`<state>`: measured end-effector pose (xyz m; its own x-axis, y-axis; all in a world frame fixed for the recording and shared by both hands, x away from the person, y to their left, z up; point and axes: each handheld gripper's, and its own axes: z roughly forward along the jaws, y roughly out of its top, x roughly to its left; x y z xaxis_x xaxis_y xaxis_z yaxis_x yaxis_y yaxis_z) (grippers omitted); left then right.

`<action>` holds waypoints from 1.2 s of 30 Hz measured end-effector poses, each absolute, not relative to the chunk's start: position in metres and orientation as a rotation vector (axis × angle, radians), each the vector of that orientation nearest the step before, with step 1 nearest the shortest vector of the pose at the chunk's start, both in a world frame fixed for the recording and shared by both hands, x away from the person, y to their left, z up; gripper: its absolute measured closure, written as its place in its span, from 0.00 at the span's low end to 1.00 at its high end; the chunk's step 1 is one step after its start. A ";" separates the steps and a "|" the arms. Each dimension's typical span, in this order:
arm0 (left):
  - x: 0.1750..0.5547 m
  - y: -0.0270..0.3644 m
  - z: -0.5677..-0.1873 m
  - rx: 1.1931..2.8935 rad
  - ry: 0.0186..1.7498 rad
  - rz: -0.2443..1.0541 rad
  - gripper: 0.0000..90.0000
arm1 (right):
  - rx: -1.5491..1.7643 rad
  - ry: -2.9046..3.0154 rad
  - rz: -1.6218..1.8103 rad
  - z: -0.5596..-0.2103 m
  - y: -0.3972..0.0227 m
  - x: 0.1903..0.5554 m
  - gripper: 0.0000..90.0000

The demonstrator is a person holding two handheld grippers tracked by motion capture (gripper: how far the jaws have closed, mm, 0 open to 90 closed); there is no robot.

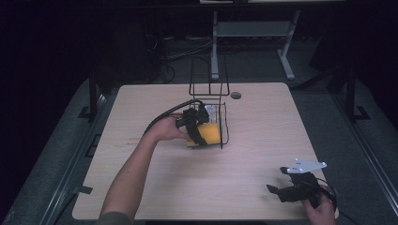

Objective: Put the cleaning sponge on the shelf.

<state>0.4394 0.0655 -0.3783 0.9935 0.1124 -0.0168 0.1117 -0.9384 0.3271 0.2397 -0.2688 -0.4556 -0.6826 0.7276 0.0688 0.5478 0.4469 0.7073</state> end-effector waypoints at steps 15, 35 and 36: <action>0.453 0.057 -0.385 2.823 0.129 0.011 0.24 | 1.108 2.459 1.061 -0.456 -0.268 0.240 0.15; 0.471 0.047 -0.396 2.824 0.115 0.031 0.24 | 1.106 2.463 1.055 -0.456 -0.268 0.240 0.15; 0.472 0.047 -0.397 2.825 0.118 0.033 0.24 | 1.101 2.463 1.055 -0.457 -0.268 0.240 0.15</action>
<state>0.4715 0.0468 -0.3970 0.9963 0.0851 0.0097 0.0779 -0.9477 0.3096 0.2398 -0.2681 -0.4566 -0.6855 0.7250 0.0669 0.5486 0.4539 0.7021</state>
